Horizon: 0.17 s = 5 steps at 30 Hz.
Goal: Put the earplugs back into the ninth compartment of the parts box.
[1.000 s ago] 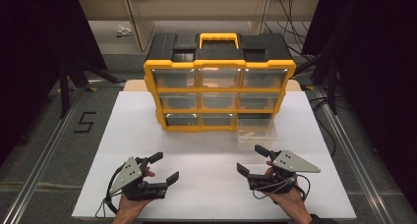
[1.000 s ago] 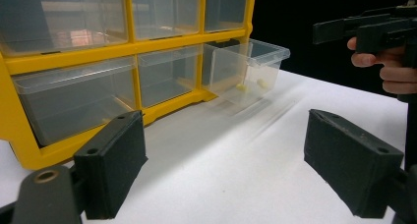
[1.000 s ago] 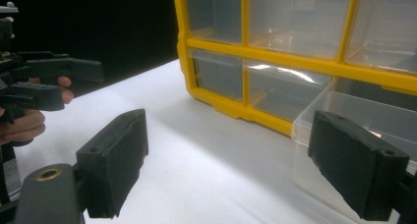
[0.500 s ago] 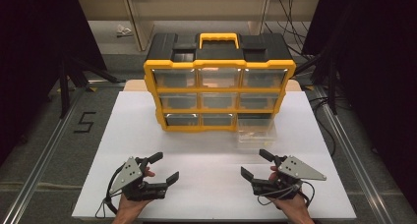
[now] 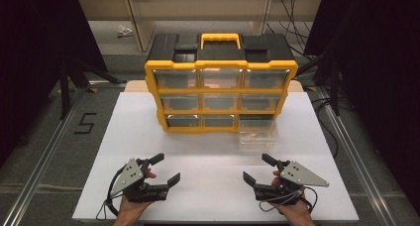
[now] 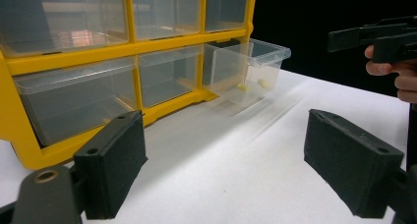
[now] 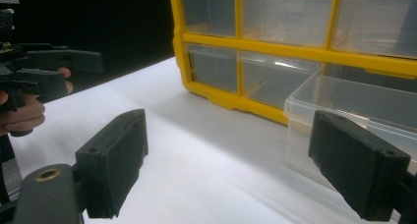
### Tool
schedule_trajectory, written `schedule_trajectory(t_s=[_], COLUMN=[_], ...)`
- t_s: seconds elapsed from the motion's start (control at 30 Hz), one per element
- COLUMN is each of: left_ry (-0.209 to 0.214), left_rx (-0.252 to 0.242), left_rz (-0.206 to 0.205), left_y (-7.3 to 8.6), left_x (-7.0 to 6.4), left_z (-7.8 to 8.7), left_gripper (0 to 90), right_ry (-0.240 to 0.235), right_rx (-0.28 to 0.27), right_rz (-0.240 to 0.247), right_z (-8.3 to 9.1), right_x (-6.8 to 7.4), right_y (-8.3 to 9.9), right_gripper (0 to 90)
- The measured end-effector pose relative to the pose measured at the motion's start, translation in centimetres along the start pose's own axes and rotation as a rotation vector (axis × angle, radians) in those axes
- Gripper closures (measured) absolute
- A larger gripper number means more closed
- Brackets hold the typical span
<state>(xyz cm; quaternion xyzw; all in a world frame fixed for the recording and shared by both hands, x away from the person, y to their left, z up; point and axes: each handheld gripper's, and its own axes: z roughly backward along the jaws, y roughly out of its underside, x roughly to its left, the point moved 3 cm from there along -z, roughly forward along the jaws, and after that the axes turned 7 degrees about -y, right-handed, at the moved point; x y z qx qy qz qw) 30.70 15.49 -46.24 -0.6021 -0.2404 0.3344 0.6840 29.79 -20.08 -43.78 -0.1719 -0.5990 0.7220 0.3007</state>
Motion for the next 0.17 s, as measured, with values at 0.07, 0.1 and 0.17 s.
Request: schedule_trajectory(t_s=[0.07, 0.1, 0.17], left_ry=[0.001, 0.001, 0.001], left_rx=[0.001, 0.001, 0.002], left_rz=[-0.001, -0.001, -0.001], left_y=[0.0, 0.0, 0.0], left_x=[0.02, 0.02, 0.03], left_z=[0.0, -0.01, -0.02], left_gripper=[15.6, 15.6, 15.6], right_ry=[0.0, 0.0, 0.003], right_rx=[0.0, 0.003, 0.003], right_rz=[0.001, 0.001, 0.001], right_z=[0.0, -0.01, -0.03], right_x=[0.0, 0.0, -0.02], right_y=[0.0, 0.01, 0.03], right_gripper=[15.8, 15.8, 15.8])
